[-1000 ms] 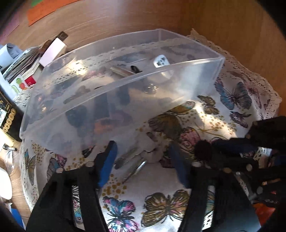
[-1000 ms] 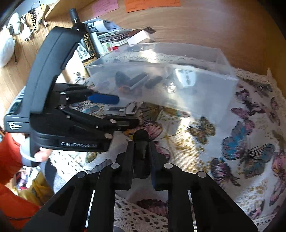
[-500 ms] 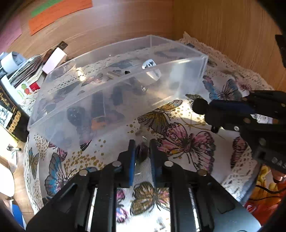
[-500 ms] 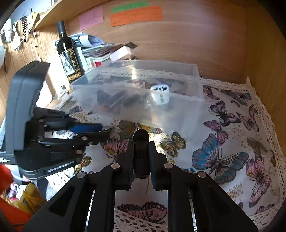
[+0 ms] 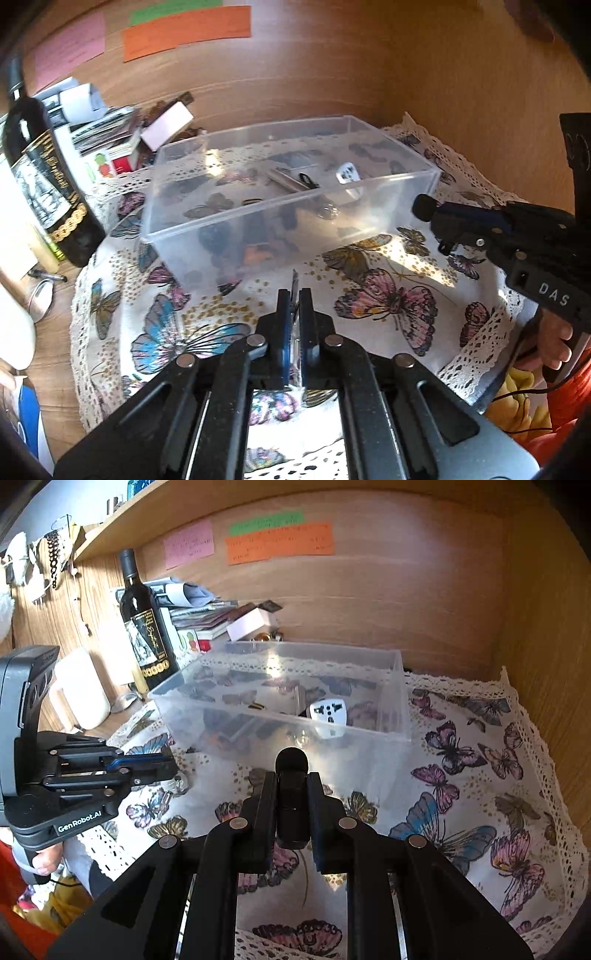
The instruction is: Organize rigid objects
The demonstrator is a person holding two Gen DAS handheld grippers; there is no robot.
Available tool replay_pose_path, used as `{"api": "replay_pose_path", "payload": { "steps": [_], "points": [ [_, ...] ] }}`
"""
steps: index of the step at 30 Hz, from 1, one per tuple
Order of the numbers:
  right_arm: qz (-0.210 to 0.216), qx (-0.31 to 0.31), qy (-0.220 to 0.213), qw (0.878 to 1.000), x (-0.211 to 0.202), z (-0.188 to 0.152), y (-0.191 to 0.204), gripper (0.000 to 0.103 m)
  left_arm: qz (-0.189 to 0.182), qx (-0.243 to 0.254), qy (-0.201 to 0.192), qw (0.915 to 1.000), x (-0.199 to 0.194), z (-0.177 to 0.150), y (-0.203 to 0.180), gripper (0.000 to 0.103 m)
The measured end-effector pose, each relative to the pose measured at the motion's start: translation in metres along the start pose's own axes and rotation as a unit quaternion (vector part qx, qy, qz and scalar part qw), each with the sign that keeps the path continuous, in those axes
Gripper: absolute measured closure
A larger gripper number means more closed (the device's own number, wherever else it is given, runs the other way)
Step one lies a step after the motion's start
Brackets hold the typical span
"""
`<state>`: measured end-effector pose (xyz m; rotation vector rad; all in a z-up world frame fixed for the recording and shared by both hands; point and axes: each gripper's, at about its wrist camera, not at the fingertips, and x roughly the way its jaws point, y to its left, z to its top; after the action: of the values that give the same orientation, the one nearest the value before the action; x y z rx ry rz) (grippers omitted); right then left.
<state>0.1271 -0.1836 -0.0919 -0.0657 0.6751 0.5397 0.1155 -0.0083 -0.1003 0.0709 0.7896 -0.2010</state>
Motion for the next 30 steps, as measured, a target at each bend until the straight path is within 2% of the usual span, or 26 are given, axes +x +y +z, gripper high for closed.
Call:
{"api": "replay_pose_path", "payload": {
  "steps": [4,7,10,12,14,17,19,22,26,27,29,30],
  "points": [
    [0.001,0.001,-0.007,1.0,-0.001,0.004,0.001,0.089,-0.001,-0.015,-0.012,0.9998,-0.01,-0.001,0.009,0.102],
    [0.001,0.001,-0.013,1.0,-0.003,0.008,0.002,0.089,0.003,-0.009,-0.02,0.9997,-0.017,0.001,0.011,0.102],
    [0.002,0.003,-0.017,1.0,-0.002,0.011,0.003,0.089,0.005,0.003,-0.01,0.9999,-0.017,0.0,0.01,0.1],
    [0.002,0.003,-0.018,1.0,-0.002,0.013,0.003,0.089,0.007,0.007,0.004,0.9999,-0.011,-0.003,0.008,0.09],
    [0.003,0.004,-0.018,1.0,-0.001,0.014,0.002,0.089,0.008,0.01,0.017,0.9998,-0.003,-0.008,0.006,0.07],
    [0.002,0.005,-0.016,1.0,0.0,0.015,0.002,0.089,0.014,0.012,0.037,0.9992,0.012,-0.013,0.006,0.053],
    [0.003,0.006,-0.014,1.0,0.001,0.014,0.001,0.089,0.006,0.008,0.054,0.9985,0.021,-0.015,0.008,0.049],
    [0.004,0.007,-0.01,1.0,0.003,0.013,-0.001,0.089,-0.008,0.003,0.078,0.9969,0.036,-0.014,0.009,0.049],
    [0.006,0.012,-0.006,1.0,0.006,0.011,-0.003,0.089,-0.009,0.014,0.081,0.9965,0.047,-0.007,0.003,0.051],
    [0.006,0.011,-0.006,1.0,0.007,0.011,-0.003,0.089,-0.011,0.012,0.081,0.9966,0.05,-0.005,0.002,0.053],
    [0.006,0.01,-0.006,1.0,0.007,0.011,-0.003,0.089,-0.01,0.007,0.075,0.9971,0.053,-0.003,0.003,0.067],
    [0.007,0.01,-0.006,1.0,0.006,0.011,-0.003,0.089,-0.008,0.004,0.072,0.9974,0.053,-0.003,0.004,0.07]
  ]
}}
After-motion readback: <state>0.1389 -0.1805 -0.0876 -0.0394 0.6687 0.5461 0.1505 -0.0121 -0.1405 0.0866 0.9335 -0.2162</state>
